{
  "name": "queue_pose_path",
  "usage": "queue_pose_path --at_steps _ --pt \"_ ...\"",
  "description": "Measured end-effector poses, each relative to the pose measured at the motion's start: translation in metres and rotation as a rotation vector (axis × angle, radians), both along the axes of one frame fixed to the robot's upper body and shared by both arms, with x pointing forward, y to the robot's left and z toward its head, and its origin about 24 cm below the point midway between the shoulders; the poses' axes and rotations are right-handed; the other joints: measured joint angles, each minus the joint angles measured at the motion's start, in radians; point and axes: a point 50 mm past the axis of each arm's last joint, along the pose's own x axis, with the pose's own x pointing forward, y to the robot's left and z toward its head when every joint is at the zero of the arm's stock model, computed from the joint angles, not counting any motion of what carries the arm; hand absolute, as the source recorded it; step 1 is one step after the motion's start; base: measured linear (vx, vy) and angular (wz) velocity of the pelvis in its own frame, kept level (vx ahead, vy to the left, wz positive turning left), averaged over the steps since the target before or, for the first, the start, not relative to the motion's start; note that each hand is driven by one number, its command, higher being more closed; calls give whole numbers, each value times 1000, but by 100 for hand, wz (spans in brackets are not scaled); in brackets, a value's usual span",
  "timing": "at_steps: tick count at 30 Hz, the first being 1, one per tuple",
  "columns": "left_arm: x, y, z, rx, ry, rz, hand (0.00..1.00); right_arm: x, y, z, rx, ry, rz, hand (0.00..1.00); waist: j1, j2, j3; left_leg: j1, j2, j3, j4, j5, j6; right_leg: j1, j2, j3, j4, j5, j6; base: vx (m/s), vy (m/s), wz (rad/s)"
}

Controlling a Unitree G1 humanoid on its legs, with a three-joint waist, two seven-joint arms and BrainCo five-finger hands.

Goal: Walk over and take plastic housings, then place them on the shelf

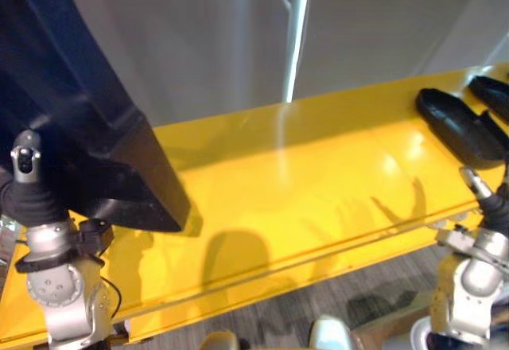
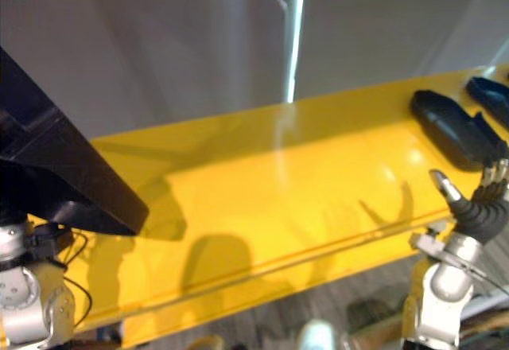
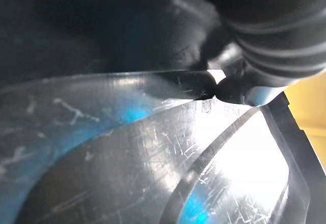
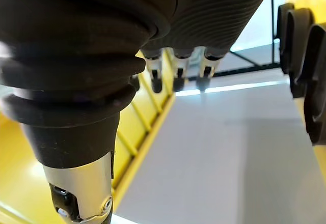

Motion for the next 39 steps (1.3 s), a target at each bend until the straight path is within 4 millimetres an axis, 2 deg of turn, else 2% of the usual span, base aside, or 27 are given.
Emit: queue_pose_path --at_steps 1,2,3,4,5,6,8,9,11,13,14,15,16,17,18,19,20,23,25,27,30,34,35,39 --pt "-2 5 -5 -15 18 25 100 4 5 0 -2 1 10 0 15 -2 -2 -11 11 18 7 6 -4 35 -13 -14 -21 4 6 -179 -194 -102" --pt "-6 13 -11 -27 49 66 100 8 13 -2 1 7 40 0 39 -8 -7 -29 31 37 27 15 -16 91 -12 -15 -127 42 21 -130 -183 -89" --pt "-9 16 -12 -28 55 83 100 10 16 -2 3 8 55 0 46 -12 -9 -42 39 43 40 18 -19 106 -9 -15 -191 66 26 -174 -279 -88" --pt "-11 19 -12 -31 54 97 100 12 20 -2 4 7 73 0 56 -17 -12 -71 60 42 75 18 -21 120 5 -14 -295 91 48 -169 -297 -66" --pt "-12 19 -12 -41 50 100 100 13 21 -4 8 18 80 0 61 -15 -13 -113 96 36 132 21 -25 144 43 -14 -401 84 91 -146 -255 -59" --pt "-12 19 -13 -43 51 101 100 14 21 -5 13 32 82 0 62 -10 -14 -128 116 28 150 26 -34 161 66 -14 -446 77 103 -195 -327 -59" --pt "-13 17 -13 -70 30 104 100 25 23 -13 30 84 108 0 61 2 -19 -166 167 -25 148 63 -95 213 152 -51 -643 88 130 -216 -350 -52" --pt "-13 16 -14 -79 23 103 100 26 23 -13 31 87 110 0 60 2 -19 -170 173 -30 147 68 -101 216 161 -54 -659 89 132 -177 -305 -35" --pt "-15 5 -24 -177 10 97 100 28 25 -22 50 132 118 0 57 5 -18 -184 201 -82 128 101 -135 232 215 -65 -738 89 132 -141 -271 -30" --pt "-21 -3 -36 -238 38 103 100 25 27 -29 71 153 120 0 51 12 -15 -162 204 -137 87 144 -147 227 235 -65 -724 88 129 -108 -190 -24" --pt "-29 -3 -38 -246 55 121 100 25 29 -31 87 152 128 0 38 13 -15 -150 195 -174 46 195 -168 211 235 -66 -695 86 111 -91 -137 -20" --pt "-31 -3 -38 -244 59 130 100 25 29 -30 89 146 137 0 35 12 -16 -142 189 -183 26 207 -164 196 227 -67 -678 83 99 -77 -71 -33" --pt "-34 -4 -35 -234 46 139 100 23 30 -26 77 127 161 0 36 13 -14 -153 179 -194 76 176 -145 161 211 -60 -636 61 66 -46 -25 -36" --pt "-34 -5 -34 -238 38 141 100 23 31 -25 68 123 176 0 38 26 -13 -155 168 -209 94 159 -138 152 210 -60 -623 59 65 -60 20 -22" --pt "-34 -5 -33 -242 34 140 100 20 33 -25 49 127 197 0 24 50 -4 -139 156 -219 65 156 -133 147 205 -65 -589 55 66 -45 40 12" --pt "-33 -6 -32 -247 31 139 100 17 37 -29 56 140 212 0 8 52 -4 -117 133 -226 28 155 -133 140 188 -69 -552 36 74 -72 68 25" --pt "-33 -6 -32 -252 31 143 100 17 40 -30 61 143 223 0 4 53 -5 -106 119 -231 9 154 -135 135 177 -70 -533 24 80 -60 58 27" --pt "-30 -6 -35 -243 79 161 100 17 54 -35 78 155 271 0 5 42 1 -107 78 -250 -24 151 -150 125 137 -96 -499 5 88 -116 112 27" --pt "-27 -7 -37 -206 128 175 100 21 64 -34 79 153 312 0 13 17 6 -151 55 -273 -23 160 -140 101 117 -119 -494 0 88 -132 108 37" --pt "-24 -6 -39 -197 167 199 100 24 70 -33 75 147 339 0 20 6 8 -178 46 -281 -17 166 -131 83 107 -122 -492 3 90 -93 93 25" --pt "-18 -4 -41 -181 221 194 100 28 78 -33 72 154 370 0 19 3 10 -203 43 -280 12 164 -121 68 99 -117 -492 11 95 -70 91 1" --pt "15 4 -56 -150 376 175 100 31 82 -40 55 219 421 0 1 2 11 -199 42 -248 10 166 -117 51 92 -86 -491 31 108 -35 41 -21" --pt "31 13 -64 -149 451 208 100 32 81 -45 36 261 446 0 -10 2 11 -195 46 -229 7 168 -115 36 92 -63 -488 37 116 -48 17 -34" --pt "63 38 -79 -163 600 303 100 27 76 -62 -3 382 480 0 -36 4 12 -178 45 -183 -18 177 -114 -1 84 -14 -472 40 116 -20 -1 -37"
